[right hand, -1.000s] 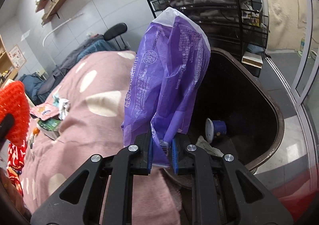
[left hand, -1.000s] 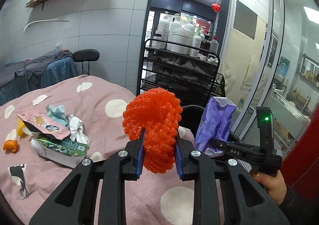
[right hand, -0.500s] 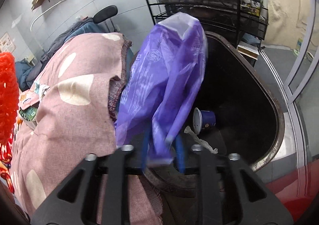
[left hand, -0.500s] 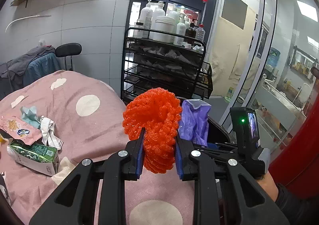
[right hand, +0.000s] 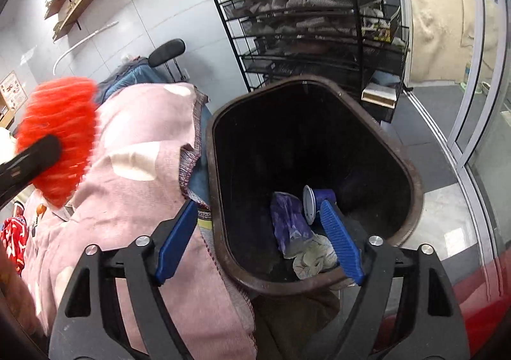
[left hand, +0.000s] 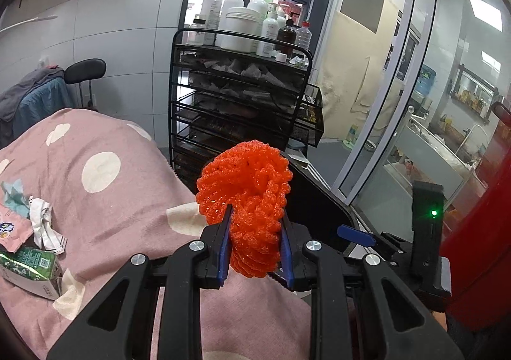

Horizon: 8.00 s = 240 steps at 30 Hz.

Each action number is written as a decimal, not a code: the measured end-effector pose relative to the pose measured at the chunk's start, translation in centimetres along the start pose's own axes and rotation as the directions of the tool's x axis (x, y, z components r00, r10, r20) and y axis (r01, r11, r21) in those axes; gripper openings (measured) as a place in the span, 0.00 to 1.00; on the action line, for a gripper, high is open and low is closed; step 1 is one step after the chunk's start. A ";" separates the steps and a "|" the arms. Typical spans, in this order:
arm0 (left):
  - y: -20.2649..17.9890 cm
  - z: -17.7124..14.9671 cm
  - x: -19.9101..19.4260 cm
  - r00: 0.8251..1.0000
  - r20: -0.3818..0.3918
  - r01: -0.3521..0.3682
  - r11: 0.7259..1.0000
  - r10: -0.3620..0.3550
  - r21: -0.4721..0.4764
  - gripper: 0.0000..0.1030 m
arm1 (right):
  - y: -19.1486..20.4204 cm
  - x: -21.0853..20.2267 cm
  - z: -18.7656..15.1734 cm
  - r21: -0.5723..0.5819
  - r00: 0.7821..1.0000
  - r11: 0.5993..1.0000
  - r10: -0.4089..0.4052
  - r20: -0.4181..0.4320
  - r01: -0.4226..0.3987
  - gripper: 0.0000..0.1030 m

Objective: Collect trash
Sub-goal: 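Move the left tool over the bin and release the orange mesh net, then grasp the green candy wrapper with the left tool while the right tool grasps the pink snack bag, then carry the pink snack bag in the right tool toward the bin, then release the pink bag and green wrapper into the bin with both tools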

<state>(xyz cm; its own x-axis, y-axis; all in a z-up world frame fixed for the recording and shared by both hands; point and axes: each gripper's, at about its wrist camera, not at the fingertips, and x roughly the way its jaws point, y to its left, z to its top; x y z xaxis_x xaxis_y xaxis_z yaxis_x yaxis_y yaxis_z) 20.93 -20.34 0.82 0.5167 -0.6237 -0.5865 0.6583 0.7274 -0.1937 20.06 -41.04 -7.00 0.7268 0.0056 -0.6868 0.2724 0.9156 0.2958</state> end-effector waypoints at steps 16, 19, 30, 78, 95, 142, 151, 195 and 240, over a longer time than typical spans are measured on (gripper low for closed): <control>-2.4 1.1 9.7 0.961 -0.256 0.107 0.994 -0.102 0.006 0.25 | 0.6 -3.2 -2.3 -0.067 0.999 0.998 -0.015 0.043 0.018 0.84; -2.8 1.3 11.1 0.952 -0.290 0.110 0.994 -0.099 0.021 0.25 | 0.6 -3.4 -2.4 -0.065 0.999 0.998 -0.011 0.046 0.014 0.84; -2.8 1.7 12.1 0.953 -0.297 0.081 0.996 -0.065 0.043 0.75 | 0.3 -3.4 -2.7 -0.049 0.999 0.999 -0.009 0.034 0.011 0.84; 20.8 -11.2 -18.8 0.781 -0.058 -0.600 0.722 0.621 -0.345 0.91 | 23.0 -0.7 -1.7 -0.463 0.918 0.792 0.335 -0.215 -0.397 0.85; 38.2 -16.1 -24.6 0.765 -0.237 -0.621 0.587 0.599 -0.520 0.89 | 34.7 2.5 -2.8 -0.533 0.879 0.699 0.371 -0.298 -0.476 0.82; 26.0 -9.9 -23.1 0.809 0.014 -0.524 0.732 0.588 -0.436 0.20 | 32.8 -0.2 4.6 -0.490 0.888 0.759 0.454 -0.074 -0.429 0.03; 19.0 -7.3 -18.6 0.886 0.070 -0.412 0.847 0.458 -0.335 0.20 | 25.9 -3.5 4.8 -0.421 0.899 0.812 0.438 -0.017 -0.404 0.03; 0.4 -0.5 2.8 0.995 -0.101 0.012 1.000 -0.013 -0.010 0.20 | -2.2 6.2 1.8 0.006 0.989 0.997 -0.069 -0.133 0.070 0.71; -4.4 1.4 11.8 0.960 -0.276 0.063 0.997 -0.046 0.052 0.78 | -5.9 -1.9 -2.0 0.070 0.982 0.980 -0.184 -0.051 0.187 0.85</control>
<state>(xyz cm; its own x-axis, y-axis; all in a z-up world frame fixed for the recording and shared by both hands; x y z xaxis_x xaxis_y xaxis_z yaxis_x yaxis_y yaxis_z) 24.90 -31.33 -4.14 0.3148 -0.5536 -0.7710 0.7171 0.6709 -0.1889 15.82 -45.61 -8.82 0.6311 -0.1425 -0.7625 0.4473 0.8699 0.2076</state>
